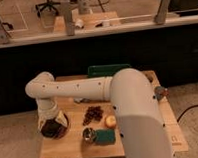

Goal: Place eraser in metal cup

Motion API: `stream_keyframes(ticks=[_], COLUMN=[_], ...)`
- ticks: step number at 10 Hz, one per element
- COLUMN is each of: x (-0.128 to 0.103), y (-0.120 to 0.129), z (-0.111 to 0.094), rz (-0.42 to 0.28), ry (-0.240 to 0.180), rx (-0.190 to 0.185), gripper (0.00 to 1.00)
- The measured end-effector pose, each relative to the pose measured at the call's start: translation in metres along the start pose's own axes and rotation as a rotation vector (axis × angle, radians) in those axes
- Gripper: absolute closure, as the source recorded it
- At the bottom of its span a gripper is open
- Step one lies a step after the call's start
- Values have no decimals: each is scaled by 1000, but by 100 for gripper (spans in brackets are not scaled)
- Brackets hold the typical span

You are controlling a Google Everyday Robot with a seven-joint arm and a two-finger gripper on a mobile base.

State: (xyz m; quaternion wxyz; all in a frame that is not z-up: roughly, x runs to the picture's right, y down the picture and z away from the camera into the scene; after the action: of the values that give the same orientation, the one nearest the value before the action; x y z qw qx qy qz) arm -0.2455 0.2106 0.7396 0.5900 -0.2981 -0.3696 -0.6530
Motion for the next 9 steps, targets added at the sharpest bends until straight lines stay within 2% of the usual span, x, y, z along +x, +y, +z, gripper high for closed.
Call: stream_keyframes(ticks=[7,8,9], x=[2,5,7], y=[-6,-7,-8], z=[3,6,9], rz=[27,36,45], ry=[2,-2,-6], rx=[22,18,12], gripper=[20,23,33])
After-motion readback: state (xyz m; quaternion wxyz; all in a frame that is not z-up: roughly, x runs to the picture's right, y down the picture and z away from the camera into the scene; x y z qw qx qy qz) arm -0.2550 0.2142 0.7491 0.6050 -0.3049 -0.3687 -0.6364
